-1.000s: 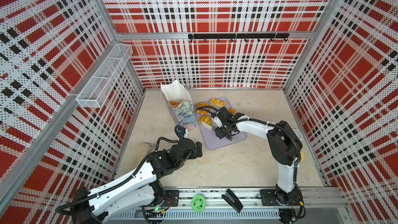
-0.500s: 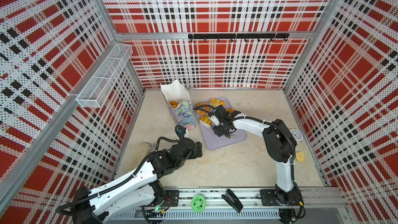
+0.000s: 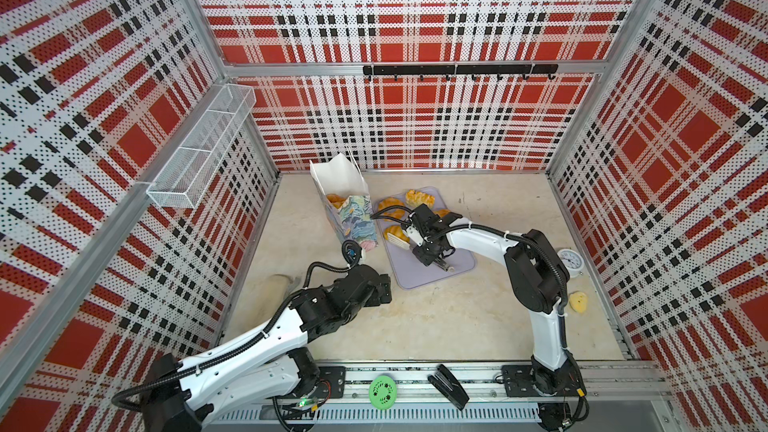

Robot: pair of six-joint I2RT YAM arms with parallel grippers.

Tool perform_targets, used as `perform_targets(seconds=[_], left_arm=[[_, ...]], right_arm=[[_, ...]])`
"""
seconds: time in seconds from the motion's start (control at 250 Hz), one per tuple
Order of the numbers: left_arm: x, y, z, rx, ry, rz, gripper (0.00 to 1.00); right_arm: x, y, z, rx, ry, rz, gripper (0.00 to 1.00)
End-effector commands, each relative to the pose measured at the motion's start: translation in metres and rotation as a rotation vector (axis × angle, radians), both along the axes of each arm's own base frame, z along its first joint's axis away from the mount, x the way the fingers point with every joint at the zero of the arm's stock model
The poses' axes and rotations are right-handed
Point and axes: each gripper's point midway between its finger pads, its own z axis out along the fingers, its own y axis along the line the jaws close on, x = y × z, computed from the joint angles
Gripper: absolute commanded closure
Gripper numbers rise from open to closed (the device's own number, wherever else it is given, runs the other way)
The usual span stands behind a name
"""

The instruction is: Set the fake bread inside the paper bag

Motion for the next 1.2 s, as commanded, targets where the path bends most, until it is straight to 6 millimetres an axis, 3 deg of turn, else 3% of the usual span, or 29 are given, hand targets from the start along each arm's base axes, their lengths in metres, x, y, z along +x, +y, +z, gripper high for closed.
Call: perform_targets(seconds=[0.0,0.58,0.864,1.197], left_arm=[[0.007,-0.006,0.016,-0.018,-0.033,-0.004,0.01],[-0.003,-0.014,0.022,-0.013,-0.027,-0.068,0.01],[-0.004,-0.009,0.044,-0.035,-0.080,-0.091,0.00],[0.001,-0.022,0.063,-0.036,-0.073,-0.187,0.01]], right_arm=[[-0.005,-0.004,0.016,0.008,-0.026,-0.006,0.60],[-0.026,-0.026,0.044,0.088,-0.065,-0.076,0.62],[-0.037,-0.033,0.057,0.146,-0.063,-0.096,0.63],[-0.039,-0.026,0.086,0.239,-0.090,-0.112,0.63]])
